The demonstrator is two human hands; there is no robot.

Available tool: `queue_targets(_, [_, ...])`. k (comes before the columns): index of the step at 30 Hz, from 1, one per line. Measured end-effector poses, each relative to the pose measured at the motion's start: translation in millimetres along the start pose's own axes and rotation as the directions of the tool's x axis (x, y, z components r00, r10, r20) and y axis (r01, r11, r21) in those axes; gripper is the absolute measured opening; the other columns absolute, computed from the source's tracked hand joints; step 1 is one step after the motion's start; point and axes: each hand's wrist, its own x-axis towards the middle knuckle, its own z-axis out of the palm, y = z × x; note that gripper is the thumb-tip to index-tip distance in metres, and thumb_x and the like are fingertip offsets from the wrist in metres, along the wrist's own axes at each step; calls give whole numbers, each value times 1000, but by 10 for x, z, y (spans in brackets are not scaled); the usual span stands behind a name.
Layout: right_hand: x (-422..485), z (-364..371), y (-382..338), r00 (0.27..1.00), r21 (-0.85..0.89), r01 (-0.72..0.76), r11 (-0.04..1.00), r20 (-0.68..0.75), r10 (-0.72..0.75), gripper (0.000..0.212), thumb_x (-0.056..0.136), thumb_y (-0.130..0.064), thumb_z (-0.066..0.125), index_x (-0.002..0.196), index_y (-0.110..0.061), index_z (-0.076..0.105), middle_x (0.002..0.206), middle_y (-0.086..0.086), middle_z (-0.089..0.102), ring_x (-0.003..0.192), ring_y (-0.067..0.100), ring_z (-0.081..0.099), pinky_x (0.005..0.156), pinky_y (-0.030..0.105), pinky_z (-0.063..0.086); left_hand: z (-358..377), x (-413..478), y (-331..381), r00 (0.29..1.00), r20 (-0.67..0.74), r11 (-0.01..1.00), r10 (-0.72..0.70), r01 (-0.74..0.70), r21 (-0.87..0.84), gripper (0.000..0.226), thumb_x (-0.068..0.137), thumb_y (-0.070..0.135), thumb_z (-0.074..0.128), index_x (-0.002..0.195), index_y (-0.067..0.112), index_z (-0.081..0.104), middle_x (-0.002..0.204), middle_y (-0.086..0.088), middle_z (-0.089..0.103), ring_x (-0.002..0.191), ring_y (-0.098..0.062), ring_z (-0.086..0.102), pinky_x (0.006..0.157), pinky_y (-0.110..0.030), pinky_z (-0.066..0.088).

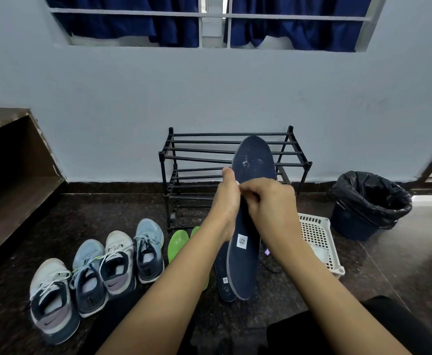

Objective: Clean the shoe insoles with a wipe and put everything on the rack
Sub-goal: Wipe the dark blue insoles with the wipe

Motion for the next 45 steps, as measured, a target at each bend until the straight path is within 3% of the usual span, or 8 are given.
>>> queue_targets(6, [136,-5,35,997,30,-21,999,-71,23,18,81,-4,60,83,-13,75,82,2,72,78,21,65,77,36,51,39,-39,-40,1000,-7,1000,-10,10,2,61,100,56,23,109,16,68,106,-11,72,105,-27,66,100,-45,49])
queue_targets(12, [109,-26,0,995,105,-72,992,-66,80,14,82,-4,65,85,-13,76,84,-1,73,78,12,66,75,14,43,4,-39,-23,999,0,999,-34,34,13,60,100,56,23,124,18,63,119,-11,68,113,-27,62,104,-46,46])
queue_targets(21, [162,16,-8,999,44,6,999,-36,-5,16,79,-2,61,78,-13,74,78,1,73,76,21,66,76,38,51,-34,8,-35,1000,5,999,-18,17,39,45,102,40,28,87,17,64,81,-7,67,87,-24,64,88,-37,50])
queue_targets(26, [183,1,-2,998,61,-30,998,-61,33,14,82,-5,63,82,-12,75,82,2,73,77,18,66,78,31,50,-17,-39,-32,999,15,998,-49,48,42,48,101,47,29,94,17,66,88,-9,70,94,-27,65,89,-38,51])
queue_targets(28, [125,17,-13,997,70,-70,995,-21,71,14,83,-8,62,83,-15,74,81,0,73,77,16,65,78,29,49,-53,-16,-18,999,1,997,-52,52,48,52,100,47,28,108,14,67,106,-12,70,105,-27,64,98,-42,49])
queue_targets(36, [97,60,57,999,-44,-32,998,12,33,16,84,-8,57,78,-14,71,75,3,69,74,24,61,69,39,50,-9,-2,-26,1000,-16,998,1,0,61,61,97,54,24,127,16,61,124,-9,66,116,-26,61,106,-46,44])
queue_targets(41, [148,-3,99,989,14,-135,991,-59,136,15,84,-5,59,80,-11,72,77,4,71,74,21,63,73,31,48,31,-24,-74,1000,-9,998,-20,21,55,59,100,56,23,120,20,65,112,-12,70,104,-29,66,97,-45,52])
queue_targets(45, [49,2,42,995,24,-90,996,36,89,18,81,-4,61,81,-17,74,77,0,72,74,19,64,74,31,49,-41,3,-28,1000,-24,997,5,-3,75,62,99,56,21,125,17,62,118,-8,68,113,-26,62,103,-46,47])
